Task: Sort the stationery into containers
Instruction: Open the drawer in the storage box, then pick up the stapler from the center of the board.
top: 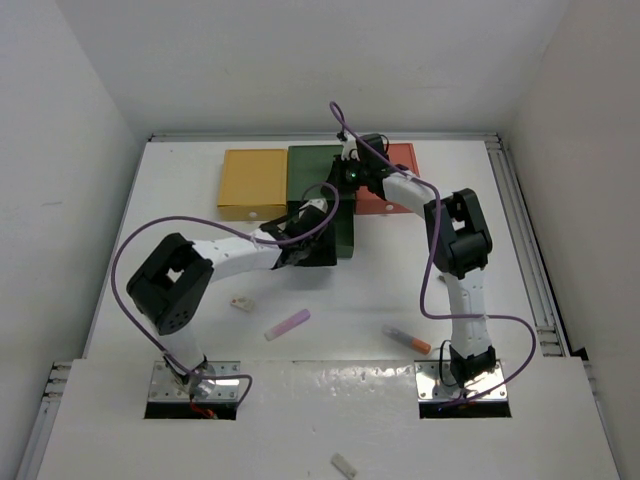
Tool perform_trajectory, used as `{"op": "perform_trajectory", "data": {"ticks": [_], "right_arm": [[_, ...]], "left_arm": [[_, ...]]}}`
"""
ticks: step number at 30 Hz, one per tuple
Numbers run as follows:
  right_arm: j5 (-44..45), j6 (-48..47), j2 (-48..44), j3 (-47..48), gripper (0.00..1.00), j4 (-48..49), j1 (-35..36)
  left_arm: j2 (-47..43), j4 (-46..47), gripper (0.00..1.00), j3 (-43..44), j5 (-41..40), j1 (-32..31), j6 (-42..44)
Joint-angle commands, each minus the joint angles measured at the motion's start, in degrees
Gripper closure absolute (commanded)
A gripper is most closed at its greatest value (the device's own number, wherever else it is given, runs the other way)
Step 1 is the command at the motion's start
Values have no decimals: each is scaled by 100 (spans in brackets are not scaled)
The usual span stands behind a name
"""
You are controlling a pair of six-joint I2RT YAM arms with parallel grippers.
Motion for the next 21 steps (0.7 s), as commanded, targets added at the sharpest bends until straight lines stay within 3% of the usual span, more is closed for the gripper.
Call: {"op": "perform_trajectory", "data": {"ticks": [1,3,5,6,7,10,15,18,19,21], "right_arm": [[221,-139,-227,191,100,-153,54],[282,-157,-333,226,99,-206,72],[318,-166,-509,243,90,-250,72],[344,-157,-579,252,85,-294,72],[344,-166,-736,278,74,-303,63],[388,-227,-1071,296,60,-390,46],[354,-656,-2283,-90,54,-811,-139],[108,-1235,-3056,-441,50,-1566,-358],[-50,-1429,-3232,-538,50,-1821,-472],[-183,-1964,-3821,-968,49,-2472,-560]], "left_arm": [[-538,-73,34,235,110,-59,313],[-697,-99,34,253,118,-68,515],[-1013,-99,30,253,127,-94,760],[-1145,-99,17,253,136,-103,858],[-1390,-117,15,244,171,-121,928],[-1960,-266,15,174,241,-130,1236],[-3015,-810,11,25,268,351,2148],[-3604,-1153,6,-81,618,940,3799],[-3781,-1293,6,-194,1176,1108,4743],[-4202,-1487,5,-318,1829,1477,5757]]}}
